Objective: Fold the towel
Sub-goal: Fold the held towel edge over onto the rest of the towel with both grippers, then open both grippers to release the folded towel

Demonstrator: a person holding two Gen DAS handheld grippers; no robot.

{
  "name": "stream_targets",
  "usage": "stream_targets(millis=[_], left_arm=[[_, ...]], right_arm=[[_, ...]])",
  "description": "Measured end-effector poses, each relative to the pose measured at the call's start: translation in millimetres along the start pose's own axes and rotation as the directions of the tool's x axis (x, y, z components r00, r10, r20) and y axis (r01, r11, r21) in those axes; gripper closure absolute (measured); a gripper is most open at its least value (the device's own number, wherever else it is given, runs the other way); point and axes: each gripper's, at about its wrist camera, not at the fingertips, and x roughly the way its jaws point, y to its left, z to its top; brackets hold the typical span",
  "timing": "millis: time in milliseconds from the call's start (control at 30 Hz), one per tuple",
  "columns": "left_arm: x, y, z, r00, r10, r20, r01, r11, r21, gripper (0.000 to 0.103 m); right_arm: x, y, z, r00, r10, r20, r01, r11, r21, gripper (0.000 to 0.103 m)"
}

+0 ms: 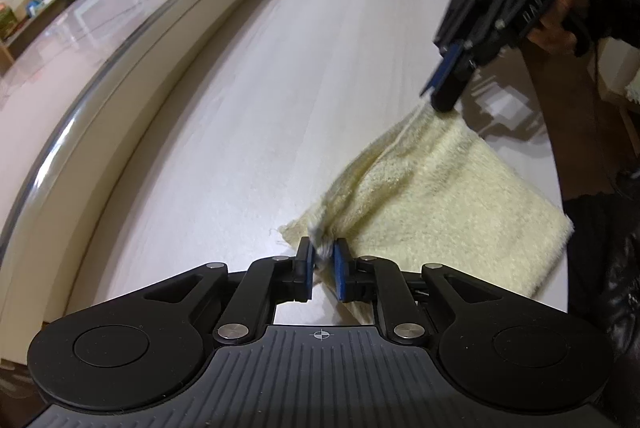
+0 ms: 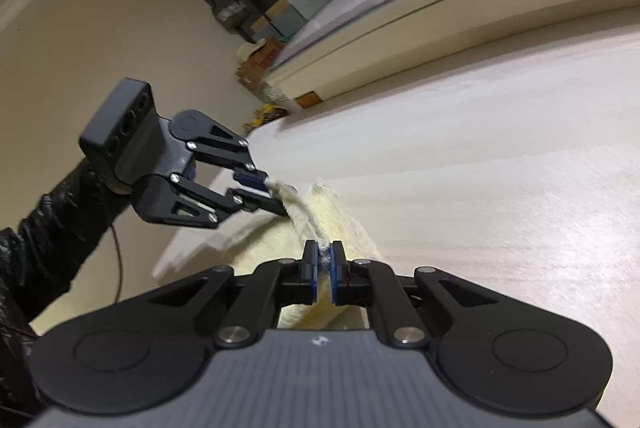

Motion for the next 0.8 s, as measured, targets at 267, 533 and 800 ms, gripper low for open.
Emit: stream_targets(millis=[267,533,800], left_arm=[[8,3,-2,0.999,0.047,0.020,-0.046,0.998,-0.040,0.066],[-19,4,-15,0.987,0.150,0.054,-0.141,0.979,-0.145,0.066],[-58,-34,-42,0.968,0.236,0.079,-0.210,0.945,-0.251,0.058]], right_arm=[[-5,25,-18,0.995,-0.097,0.000,0.097,0.994,-0.052,0.085],[-21,60,-7,0.986,-0.132,0.097,0.146,0.976,-0.160,0.067],[2,93,-19,0.987,-0.160,0.024,0.159,0.925,-0.345,0.070]])
